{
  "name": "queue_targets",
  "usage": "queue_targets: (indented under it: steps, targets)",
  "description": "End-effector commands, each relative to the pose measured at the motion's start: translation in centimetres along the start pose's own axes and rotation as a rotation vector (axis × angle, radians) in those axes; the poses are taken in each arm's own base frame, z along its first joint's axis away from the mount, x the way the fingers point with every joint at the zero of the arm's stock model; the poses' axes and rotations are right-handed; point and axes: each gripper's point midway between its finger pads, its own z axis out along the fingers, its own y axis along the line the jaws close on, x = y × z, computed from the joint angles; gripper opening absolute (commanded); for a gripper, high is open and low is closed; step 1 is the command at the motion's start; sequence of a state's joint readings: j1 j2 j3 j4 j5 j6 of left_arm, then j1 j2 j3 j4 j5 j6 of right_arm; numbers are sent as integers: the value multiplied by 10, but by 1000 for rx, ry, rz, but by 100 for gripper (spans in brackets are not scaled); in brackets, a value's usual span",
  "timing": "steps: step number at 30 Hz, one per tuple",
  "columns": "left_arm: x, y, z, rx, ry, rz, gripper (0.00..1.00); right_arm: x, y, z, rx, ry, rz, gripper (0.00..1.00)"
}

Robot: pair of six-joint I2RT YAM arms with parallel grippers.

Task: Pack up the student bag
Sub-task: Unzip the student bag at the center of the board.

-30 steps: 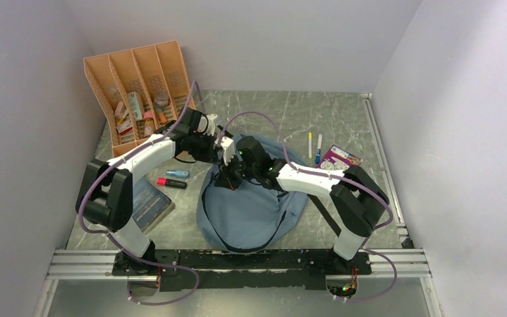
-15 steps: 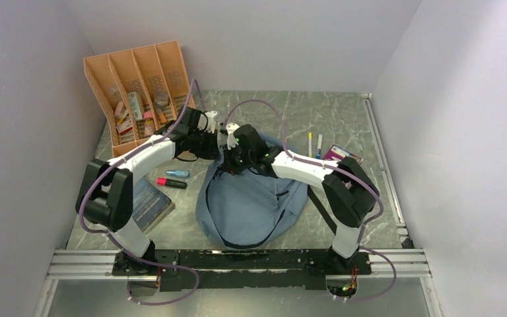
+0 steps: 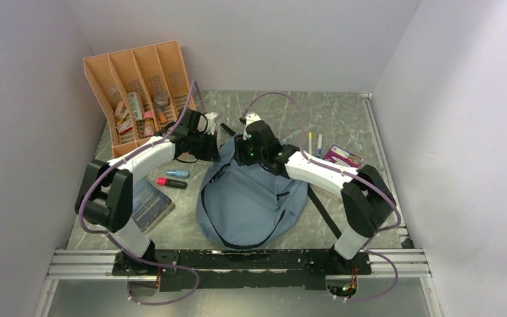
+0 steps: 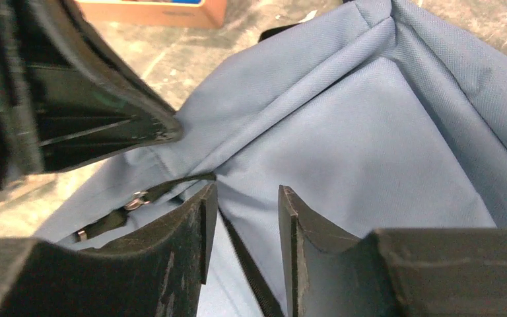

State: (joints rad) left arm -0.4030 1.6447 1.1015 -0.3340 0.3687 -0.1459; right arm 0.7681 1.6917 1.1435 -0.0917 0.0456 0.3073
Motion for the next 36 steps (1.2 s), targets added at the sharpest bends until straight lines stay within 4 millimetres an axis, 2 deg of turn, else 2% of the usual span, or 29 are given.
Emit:
queue_targets:
  steps: [1, 4, 9, 13, 17, 23, 26, 32, 36]
  targets:
    - [4, -9, -7, 34, 4, 8, 5, -17, 18, -23, -68, -62, 126, 44]
    - [3, -8, -7, 34, 3, 6, 5, -10, 37, -27, -158, -33, 264, 48]
    - [2, -6, -9, 30, -2, 4, 5, 4, 43, -22, -159, 18, 471, 52]
    - [2, -4, -9, 24, -2, 1, 5, 0, 56, -22, -225, 13, 563, 52]
    - [2, -4, -9, 26, -2, -3, 5, 4, 74, -23, -320, 41, 586, 52]
    - [1, -3, -9, 28, -4, -8, 5, 27, 97, -16, -385, 116, 610, 52]
    - [1, -3, -9, 29, -5, -8, 5, 35, 101, -10, -406, 136, 639, 51]
    - [1, -3, -10, 28, -5, -6, 5, 32, 109, -4, -454, 134, 664, 47]
    - [1, -3, -11, 30, -7, -4, 5, 32, 110, -1, -460, 131, 667, 41]
